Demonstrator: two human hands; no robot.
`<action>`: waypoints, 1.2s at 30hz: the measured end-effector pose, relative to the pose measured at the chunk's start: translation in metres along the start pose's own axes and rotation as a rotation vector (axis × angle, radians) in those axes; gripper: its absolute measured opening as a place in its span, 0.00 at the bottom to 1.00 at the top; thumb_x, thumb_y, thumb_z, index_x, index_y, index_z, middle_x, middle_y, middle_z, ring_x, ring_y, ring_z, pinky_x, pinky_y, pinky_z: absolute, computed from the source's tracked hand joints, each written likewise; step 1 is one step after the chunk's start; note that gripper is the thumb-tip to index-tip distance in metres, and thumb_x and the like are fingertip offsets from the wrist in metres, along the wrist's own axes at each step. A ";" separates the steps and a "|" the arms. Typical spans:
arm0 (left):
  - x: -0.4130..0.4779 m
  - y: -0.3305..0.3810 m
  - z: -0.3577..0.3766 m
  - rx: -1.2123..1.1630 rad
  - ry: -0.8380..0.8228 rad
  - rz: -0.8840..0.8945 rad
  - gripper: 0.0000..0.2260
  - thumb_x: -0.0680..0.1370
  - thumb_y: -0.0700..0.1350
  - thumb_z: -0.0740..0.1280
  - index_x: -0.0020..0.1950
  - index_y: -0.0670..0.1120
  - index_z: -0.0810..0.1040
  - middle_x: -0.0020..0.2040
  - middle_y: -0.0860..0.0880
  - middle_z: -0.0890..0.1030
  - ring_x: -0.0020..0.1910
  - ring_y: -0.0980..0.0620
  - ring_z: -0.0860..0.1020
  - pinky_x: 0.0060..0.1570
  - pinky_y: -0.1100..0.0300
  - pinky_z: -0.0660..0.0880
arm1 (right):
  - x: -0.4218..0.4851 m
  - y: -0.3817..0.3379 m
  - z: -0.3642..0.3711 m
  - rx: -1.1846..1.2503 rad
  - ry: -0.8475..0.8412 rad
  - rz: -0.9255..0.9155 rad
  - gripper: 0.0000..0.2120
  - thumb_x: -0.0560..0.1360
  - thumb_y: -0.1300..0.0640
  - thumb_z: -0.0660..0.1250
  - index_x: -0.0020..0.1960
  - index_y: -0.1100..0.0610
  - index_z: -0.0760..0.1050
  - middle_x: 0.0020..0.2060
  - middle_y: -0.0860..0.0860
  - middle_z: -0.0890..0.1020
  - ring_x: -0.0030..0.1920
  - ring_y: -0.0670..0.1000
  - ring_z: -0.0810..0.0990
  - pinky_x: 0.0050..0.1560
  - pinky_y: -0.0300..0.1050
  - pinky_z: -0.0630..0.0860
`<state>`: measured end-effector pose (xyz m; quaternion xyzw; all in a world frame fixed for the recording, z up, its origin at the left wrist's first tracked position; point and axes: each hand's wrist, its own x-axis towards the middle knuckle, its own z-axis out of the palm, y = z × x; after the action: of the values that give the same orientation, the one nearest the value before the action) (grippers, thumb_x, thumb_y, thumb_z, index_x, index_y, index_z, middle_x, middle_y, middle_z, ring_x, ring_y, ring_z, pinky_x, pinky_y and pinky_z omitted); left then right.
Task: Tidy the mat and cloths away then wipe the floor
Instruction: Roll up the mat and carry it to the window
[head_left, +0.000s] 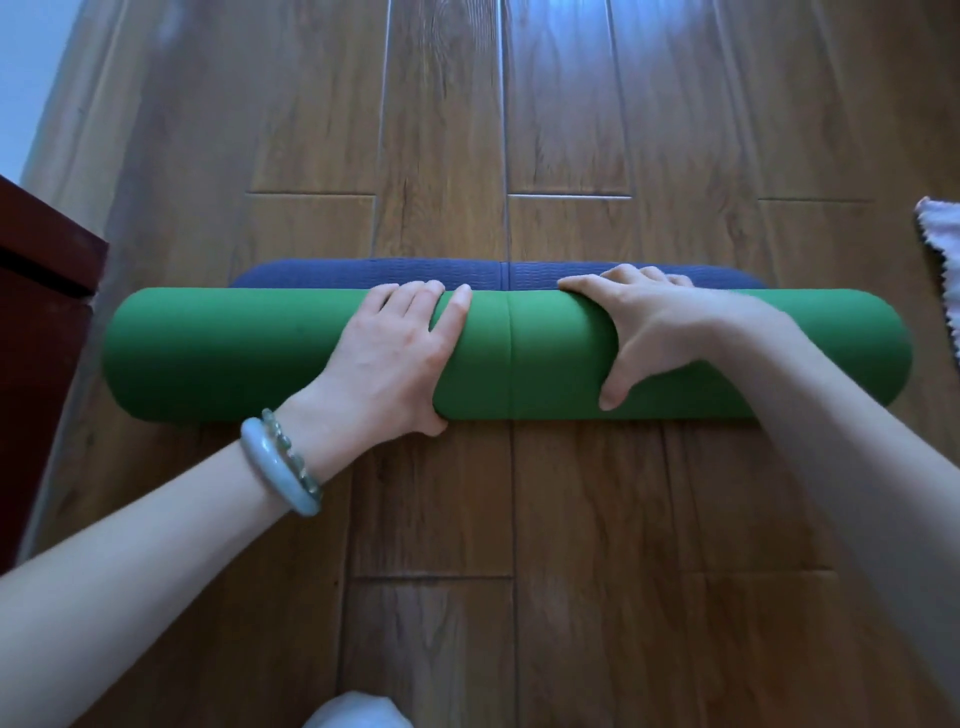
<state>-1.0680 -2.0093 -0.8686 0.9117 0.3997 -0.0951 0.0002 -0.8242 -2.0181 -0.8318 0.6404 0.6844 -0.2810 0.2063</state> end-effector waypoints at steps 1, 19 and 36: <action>0.007 -0.004 -0.007 -0.009 -0.046 0.012 0.57 0.50 0.61 0.79 0.73 0.39 0.62 0.64 0.38 0.73 0.63 0.39 0.72 0.63 0.48 0.67 | -0.006 -0.002 0.007 -0.026 0.089 -0.004 0.57 0.57 0.46 0.78 0.75 0.42 0.44 0.71 0.53 0.57 0.72 0.57 0.53 0.73 0.57 0.50; 0.022 -0.015 0.003 0.053 0.133 0.005 0.59 0.54 0.59 0.80 0.77 0.50 0.53 0.64 0.31 0.69 0.63 0.34 0.69 0.64 0.43 0.64 | 0.010 -0.008 0.022 -0.186 0.412 -0.024 0.58 0.55 0.45 0.78 0.75 0.48 0.47 0.69 0.57 0.62 0.70 0.59 0.59 0.69 0.60 0.54; -0.017 -0.003 -0.006 0.034 -0.060 0.112 0.57 0.54 0.66 0.74 0.76 0.51 0.49 0.60 0.38 0.73 0.57 0.40 0.74 0.54 0.48 0.70 | -0.048 -0.037 0.071 -0.202 0.386 -0.049 0.60 0.59 0.49 0.77 0.76 0.49 0.39 0.74 0.62 0.52 0.75 0.62 0.49 0.72 0.63 0.44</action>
<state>-1.0799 -2.0191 -0.8600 0.9292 0.3464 -0.1291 0.0019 -0.8620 -2.1014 -0.8501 0.6417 0.7511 -0.0881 0.1277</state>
